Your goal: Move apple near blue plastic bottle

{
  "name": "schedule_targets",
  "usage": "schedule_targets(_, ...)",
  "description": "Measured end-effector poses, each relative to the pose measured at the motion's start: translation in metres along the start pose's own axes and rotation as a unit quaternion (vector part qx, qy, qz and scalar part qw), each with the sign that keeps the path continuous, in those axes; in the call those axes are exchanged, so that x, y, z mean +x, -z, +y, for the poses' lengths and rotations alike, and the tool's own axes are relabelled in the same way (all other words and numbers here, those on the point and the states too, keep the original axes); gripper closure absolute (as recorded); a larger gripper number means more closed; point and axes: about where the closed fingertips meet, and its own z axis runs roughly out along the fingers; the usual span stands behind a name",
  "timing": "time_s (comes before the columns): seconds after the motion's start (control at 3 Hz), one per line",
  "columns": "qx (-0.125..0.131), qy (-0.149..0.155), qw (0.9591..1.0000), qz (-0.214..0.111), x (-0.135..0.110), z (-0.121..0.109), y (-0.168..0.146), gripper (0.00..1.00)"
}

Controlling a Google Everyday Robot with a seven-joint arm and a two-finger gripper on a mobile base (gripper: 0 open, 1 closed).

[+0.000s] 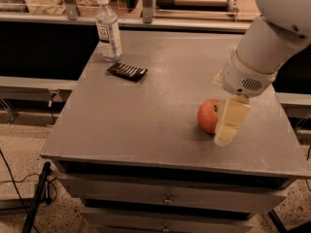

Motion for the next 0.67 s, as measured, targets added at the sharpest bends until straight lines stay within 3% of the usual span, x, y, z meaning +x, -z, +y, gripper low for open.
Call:
schedule_targets(0.33,-0.015,-0.005,0.9999,0.008,0.0007,0.0008,-0.0154,0.0)
schedule_targets(0.67,-0.015,-0.005,0.9998,0.008,0.0003,0.001,-0.0173,0.13)
